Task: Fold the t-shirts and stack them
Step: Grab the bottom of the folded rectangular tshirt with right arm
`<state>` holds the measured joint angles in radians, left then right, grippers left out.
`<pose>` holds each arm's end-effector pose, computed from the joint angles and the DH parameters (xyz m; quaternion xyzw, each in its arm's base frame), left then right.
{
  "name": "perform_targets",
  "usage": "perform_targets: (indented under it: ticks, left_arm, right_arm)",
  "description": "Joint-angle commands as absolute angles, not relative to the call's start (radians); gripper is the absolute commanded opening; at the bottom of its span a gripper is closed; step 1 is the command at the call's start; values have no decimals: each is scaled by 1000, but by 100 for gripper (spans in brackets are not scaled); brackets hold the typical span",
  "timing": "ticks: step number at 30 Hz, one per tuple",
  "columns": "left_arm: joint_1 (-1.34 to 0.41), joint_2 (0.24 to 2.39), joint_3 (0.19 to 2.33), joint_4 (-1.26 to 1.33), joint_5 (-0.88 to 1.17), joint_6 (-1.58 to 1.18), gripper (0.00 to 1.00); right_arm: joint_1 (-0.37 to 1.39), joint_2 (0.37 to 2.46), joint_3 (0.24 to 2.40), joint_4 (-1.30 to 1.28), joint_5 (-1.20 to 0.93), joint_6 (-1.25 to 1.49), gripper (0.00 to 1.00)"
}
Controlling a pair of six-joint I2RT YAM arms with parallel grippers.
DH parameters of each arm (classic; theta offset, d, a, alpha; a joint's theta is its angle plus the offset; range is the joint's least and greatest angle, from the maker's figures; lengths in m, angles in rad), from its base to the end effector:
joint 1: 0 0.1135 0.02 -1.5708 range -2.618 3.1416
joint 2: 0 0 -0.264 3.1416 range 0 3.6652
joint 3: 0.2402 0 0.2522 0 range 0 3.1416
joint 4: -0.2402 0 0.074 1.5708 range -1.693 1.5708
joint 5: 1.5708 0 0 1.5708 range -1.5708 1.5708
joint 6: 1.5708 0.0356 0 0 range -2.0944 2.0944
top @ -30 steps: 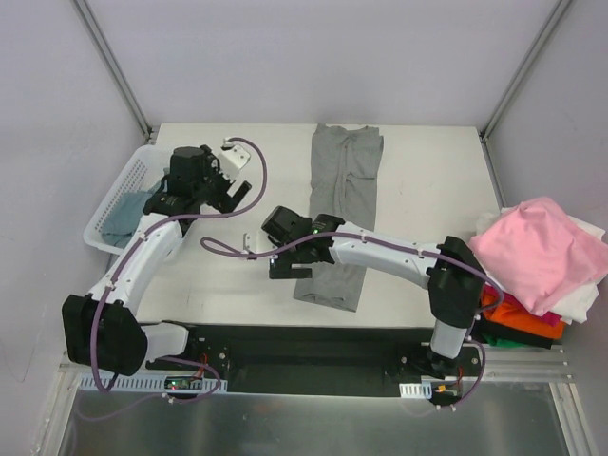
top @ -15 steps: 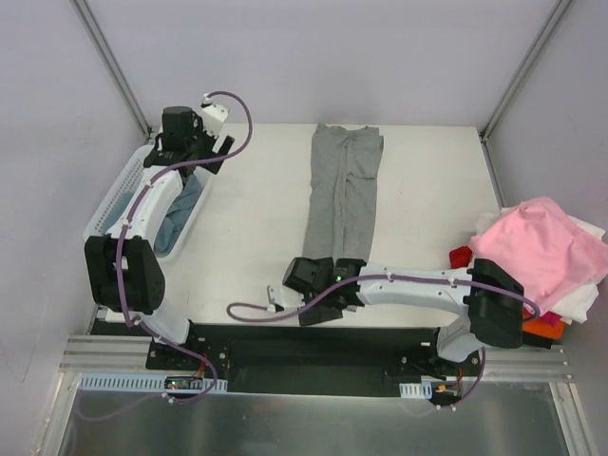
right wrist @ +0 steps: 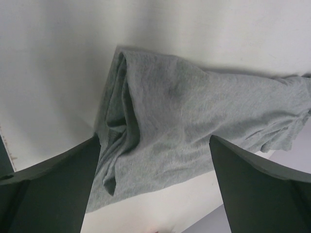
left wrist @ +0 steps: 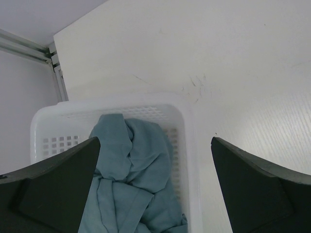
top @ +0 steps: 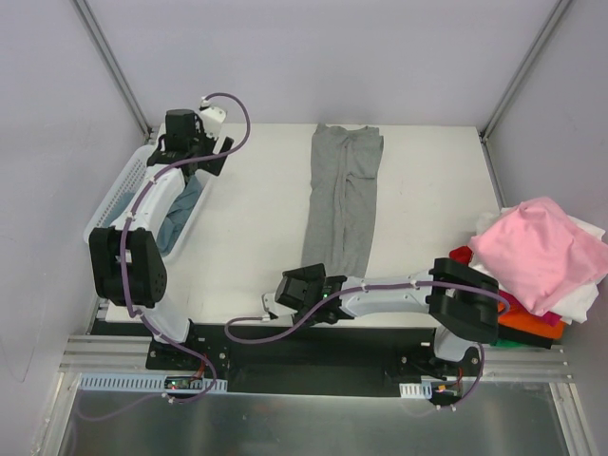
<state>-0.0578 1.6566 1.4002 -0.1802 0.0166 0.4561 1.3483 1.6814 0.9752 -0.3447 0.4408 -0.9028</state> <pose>0.3934 -0.0234 0.3261 0.2187 0.8146 0.0994 0.5279 0.0870 0.3158 0.1704 -0.8269 0.4569 -0.1507 0.2913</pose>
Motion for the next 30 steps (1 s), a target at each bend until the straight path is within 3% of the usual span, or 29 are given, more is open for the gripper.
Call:
perform_targets:
  ticks: [1,22,30]
  left_arm:
    - [-57,1618,1370,-161,5,445,99]
    - [-48,1600,1328,-138,5,463,99]
    - [-48,1566,1287,-138,20,468,99]
  right_arm:
    - [1345,1707,986,-287,460,-920,99]
    - [1341,1658,922,-416,295,-848,96]
    - [1249,1677,914,-405,195,-890,84]
